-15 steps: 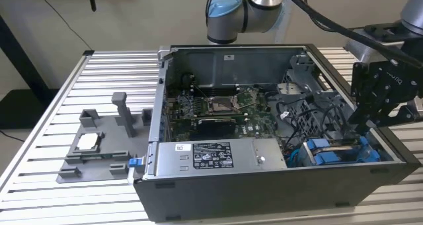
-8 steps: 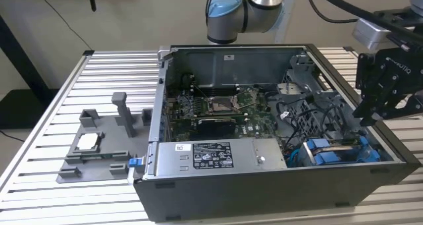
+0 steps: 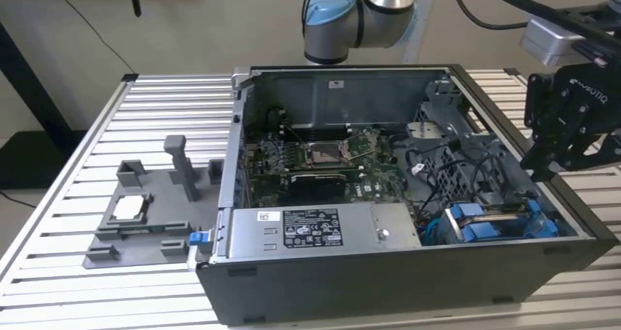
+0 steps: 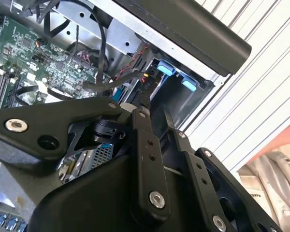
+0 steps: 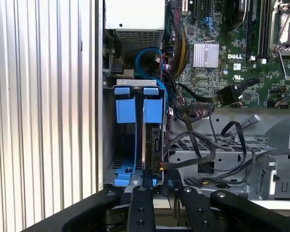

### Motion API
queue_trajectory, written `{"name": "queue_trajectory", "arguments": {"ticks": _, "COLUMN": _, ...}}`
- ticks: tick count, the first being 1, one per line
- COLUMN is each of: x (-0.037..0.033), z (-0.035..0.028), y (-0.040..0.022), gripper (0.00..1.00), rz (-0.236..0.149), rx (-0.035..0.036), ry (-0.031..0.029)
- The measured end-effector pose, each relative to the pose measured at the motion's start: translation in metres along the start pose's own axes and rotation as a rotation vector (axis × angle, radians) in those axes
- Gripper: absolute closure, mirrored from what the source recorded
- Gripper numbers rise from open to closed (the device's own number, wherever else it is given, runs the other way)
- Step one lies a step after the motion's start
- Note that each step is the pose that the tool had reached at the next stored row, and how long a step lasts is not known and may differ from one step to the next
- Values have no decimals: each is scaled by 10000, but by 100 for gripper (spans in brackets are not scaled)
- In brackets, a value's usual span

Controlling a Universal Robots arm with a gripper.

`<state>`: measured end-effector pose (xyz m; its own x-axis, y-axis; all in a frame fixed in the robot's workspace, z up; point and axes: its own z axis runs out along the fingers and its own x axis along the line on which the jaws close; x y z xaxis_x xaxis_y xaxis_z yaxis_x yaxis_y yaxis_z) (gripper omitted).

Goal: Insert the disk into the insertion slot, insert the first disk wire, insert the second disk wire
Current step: 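Insert the second disk wire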

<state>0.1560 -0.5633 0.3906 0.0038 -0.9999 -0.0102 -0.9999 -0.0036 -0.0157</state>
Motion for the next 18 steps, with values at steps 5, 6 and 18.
{"name": "queue_trajectory", "arguments": {"ticks": 5, "x": -66, "z": 1, "y": 0, "gripper": 73, "rz": 0, "rx": 0, "ry": -1}}
{"name": "queue_trajectory", "arguments": {"ticks": 6, "x": -90, "z": 2, "y": 0, "gripper": 73, "rz": 0, "rx": 0, "ry": -1}}
{"name": "queue_trajectory", "arguments": {"ticks": 18, "x": -452, "z": 6, "y": -2, "gripper": 73, "rz": 0, "rx": 0, "ry": -1}}
